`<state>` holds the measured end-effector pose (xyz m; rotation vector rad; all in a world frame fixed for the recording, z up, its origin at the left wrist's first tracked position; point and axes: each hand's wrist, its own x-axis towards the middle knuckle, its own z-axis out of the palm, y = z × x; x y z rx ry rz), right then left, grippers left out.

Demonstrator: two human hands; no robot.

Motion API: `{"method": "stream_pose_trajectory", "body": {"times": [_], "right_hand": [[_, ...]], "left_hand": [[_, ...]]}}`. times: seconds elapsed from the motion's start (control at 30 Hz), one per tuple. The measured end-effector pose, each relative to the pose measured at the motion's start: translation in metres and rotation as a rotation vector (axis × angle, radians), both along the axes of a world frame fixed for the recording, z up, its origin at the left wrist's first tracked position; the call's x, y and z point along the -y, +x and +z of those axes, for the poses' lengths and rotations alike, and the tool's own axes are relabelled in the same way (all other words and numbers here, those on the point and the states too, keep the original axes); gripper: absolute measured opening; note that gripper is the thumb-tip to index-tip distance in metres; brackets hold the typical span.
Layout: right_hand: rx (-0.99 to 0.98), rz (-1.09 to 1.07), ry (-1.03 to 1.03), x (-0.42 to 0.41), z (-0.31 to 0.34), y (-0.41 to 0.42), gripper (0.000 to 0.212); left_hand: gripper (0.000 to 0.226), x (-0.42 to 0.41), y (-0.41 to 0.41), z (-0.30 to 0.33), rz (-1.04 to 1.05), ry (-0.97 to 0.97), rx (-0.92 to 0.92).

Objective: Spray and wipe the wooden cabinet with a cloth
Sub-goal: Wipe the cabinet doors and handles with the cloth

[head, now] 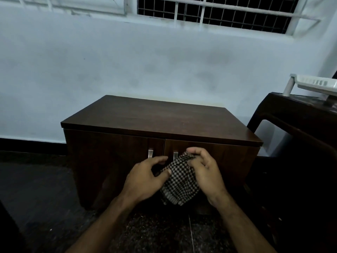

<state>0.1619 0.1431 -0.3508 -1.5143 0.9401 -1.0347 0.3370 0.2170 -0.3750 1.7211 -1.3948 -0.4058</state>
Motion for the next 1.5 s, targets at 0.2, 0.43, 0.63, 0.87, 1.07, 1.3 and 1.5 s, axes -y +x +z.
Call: {"method": "stream_pose_trajectory", "body": {"times": [0.2,0.43,0.63,0.87,1.07,1.3,1.5], "right_hand": [[-0.032,0.021,0.093,-0.007,-0.025,-0.009,0.031],[-0.115,-0.064,-0.034,0.007,-0.020,0.013,0.007],[-0.244,-0.261,0.000,0.028,-0.018,0.039,0.072],[-0.121,-0.227,0.093,0.022,-0.036,0.035,0.031],[-0.097,-0.164,0.090,0.022,-0.041,0.033,0.020],[-0.135,-0.163,0.034,0.025,-0.040,0.036,0.006],[-0.294,-0.215,-0.076,0.024,-0.050,0.034,0.010]], "left_hand": [[0.017,-0.010,0.010,-0.006,-0.047,0.064,0.065],[0.021,0.006,-0.004,0.026,0.280,-0.076,0.148],[0.035,0.024,-0.014,0.032,0.391,-0.052,0.232],[0.029,0.027,-0.020,0.020,0.380,0.025,0.294],[0.028,0.022,-0.025,0.018,0.351,0.039,0.310],[0.028,0.020,-0.029,0.018,0.359,0.032,0.295],[0.027,0.018,-0.030,0.005,0.356,0.030,0.212]]}}
